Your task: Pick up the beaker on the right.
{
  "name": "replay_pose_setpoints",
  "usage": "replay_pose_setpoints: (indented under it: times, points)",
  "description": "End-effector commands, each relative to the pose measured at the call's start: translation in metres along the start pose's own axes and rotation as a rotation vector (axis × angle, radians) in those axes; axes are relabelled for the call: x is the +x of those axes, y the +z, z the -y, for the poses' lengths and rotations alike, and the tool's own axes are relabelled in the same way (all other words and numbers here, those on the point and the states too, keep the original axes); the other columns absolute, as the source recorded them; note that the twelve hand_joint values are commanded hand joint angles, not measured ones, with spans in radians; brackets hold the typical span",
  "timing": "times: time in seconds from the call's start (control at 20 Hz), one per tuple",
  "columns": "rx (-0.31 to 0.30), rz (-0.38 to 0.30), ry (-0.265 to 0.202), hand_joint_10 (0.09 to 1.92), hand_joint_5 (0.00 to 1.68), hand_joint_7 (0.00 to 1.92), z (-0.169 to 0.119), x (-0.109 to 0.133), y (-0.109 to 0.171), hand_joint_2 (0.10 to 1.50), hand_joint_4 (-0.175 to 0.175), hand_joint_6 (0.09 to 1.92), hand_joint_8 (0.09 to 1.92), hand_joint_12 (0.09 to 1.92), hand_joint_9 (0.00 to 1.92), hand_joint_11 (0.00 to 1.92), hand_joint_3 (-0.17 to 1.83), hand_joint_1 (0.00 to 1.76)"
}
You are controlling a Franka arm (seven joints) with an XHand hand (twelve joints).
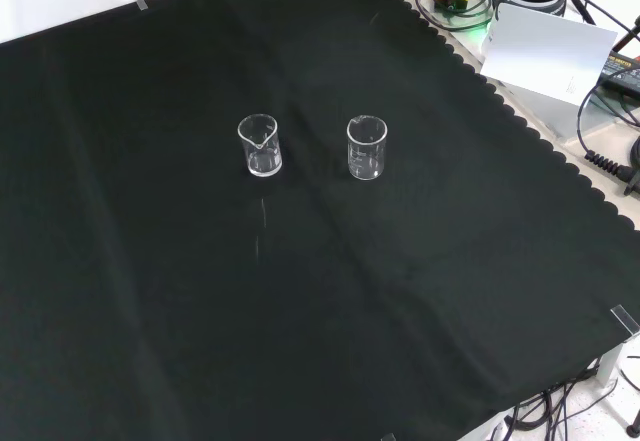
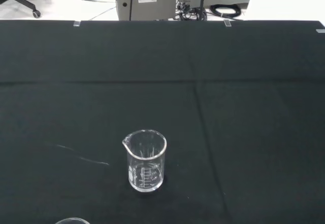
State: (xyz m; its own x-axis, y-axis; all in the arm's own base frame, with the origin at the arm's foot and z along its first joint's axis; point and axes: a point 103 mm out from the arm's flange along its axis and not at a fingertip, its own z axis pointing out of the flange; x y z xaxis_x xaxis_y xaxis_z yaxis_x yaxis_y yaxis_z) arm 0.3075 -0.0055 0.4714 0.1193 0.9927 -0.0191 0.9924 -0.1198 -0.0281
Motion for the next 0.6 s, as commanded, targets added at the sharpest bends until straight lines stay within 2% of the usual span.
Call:
replay_pose_setpoints:
  times: [0.05,0.25,0.6]
  points:
    - [0.031,0.008,0.026,0.63,0.23,0.0,-0.017,-0.013,0.022,1.2,-0.009,0.09,0.43,1.37,0.14,0.0,0.37,0.0]
    - [0.05,-0.002,0.02,0.63,0.23,0.0,-0.045,-0.02,0.042,1.2,-0.011,0.09,0.43,1.37,0.14,0.0,0.37,0.0]
    - [0.074,-0.058,-0.007,0.64,0.24,0.01,-0.121,-0.033,0.09,1.2,-0.013,0.09,0.43,1.38,0.15,0.0,0.36,0.0]
